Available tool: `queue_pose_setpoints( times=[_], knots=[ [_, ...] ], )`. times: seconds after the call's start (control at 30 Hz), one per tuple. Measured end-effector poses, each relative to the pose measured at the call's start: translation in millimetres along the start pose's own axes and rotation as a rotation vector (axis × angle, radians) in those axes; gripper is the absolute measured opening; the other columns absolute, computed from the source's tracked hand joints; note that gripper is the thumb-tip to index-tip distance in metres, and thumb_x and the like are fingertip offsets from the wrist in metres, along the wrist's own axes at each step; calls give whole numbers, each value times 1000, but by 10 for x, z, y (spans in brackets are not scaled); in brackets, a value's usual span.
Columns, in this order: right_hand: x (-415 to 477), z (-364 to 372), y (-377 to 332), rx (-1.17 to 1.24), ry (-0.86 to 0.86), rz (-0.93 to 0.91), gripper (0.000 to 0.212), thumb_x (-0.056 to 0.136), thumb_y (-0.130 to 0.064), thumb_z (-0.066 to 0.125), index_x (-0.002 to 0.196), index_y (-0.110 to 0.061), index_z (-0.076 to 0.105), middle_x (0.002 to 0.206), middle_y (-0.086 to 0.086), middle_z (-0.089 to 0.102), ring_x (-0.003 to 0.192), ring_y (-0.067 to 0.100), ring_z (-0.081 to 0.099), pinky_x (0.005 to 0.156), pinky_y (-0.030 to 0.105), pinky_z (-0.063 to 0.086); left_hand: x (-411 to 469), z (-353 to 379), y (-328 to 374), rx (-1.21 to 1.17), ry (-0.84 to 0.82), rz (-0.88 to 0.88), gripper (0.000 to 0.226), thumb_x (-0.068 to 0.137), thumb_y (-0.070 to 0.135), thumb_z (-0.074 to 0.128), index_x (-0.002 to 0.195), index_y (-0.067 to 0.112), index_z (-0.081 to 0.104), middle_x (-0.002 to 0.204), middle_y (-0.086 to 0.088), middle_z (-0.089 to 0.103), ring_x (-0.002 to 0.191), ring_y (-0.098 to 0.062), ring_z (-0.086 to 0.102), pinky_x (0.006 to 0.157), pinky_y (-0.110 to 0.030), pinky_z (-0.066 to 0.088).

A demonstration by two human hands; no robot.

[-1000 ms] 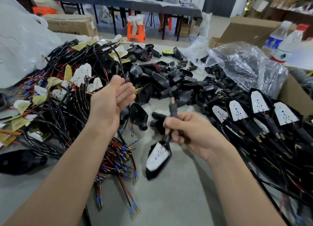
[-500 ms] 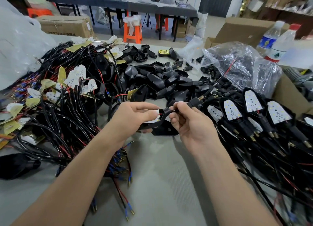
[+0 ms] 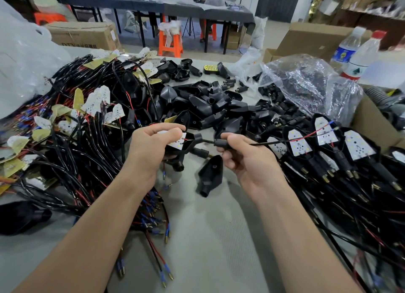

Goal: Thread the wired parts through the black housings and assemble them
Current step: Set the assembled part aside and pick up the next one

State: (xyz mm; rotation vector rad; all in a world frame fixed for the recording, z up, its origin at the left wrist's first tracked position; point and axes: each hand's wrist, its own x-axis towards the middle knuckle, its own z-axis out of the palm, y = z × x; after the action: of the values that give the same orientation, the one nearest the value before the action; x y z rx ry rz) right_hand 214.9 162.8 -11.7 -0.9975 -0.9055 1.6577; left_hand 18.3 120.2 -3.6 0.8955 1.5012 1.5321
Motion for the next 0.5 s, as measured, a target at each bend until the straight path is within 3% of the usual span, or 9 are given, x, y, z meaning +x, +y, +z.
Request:
queue_pose_setpoints(
  times=[0.13,0.23,0.33,0.4,0.5],
  knots=[
    [25,-15,22,51,-9,-15,21,89,14,63,95,-6,67,71,9,70,58,17,65,54,21,52,-47,26,18,80,4,80,22,87,9,73,78,25,84,84,4,79,78,0,72,61,-21,57],
    [25,-34,31,74,-90,-25,34,83,24,58,89,-9,65,85,13,74,64,19,66,57,22,52,-62,41,18,82,27,110,23,86,6,73,75,25,83,82,3,79,76,6,70,58,-12,53],
    [18,-26,42,117,-166,-25,41,81,29,53,83,-10,66,93,15,77,67,19,70,63,23,56,-63,55,11,90,65,124,22,84,7,74,75,26,83,84,0,79,80,-4,73,65,-24,60],
    [12,-1,61,133,-196,-22,40,81,28,53,83,-10,65,94,14,77,67,19,69,65,23,56,-70,64,2,68,68,141,24,84,7,74,74,26,83,83,-6,78,71,-13,71,61,-30,60],
    [0,38,100,147,-239,-20,41,82,28,51,80,-11,65,92,13,77,66,18,68,70,25,55,-85,89,-33,134,60,212,23,82,8,74,73,28,82,76,-8,75,65,-16,64,57,-27,54]
  ],
)
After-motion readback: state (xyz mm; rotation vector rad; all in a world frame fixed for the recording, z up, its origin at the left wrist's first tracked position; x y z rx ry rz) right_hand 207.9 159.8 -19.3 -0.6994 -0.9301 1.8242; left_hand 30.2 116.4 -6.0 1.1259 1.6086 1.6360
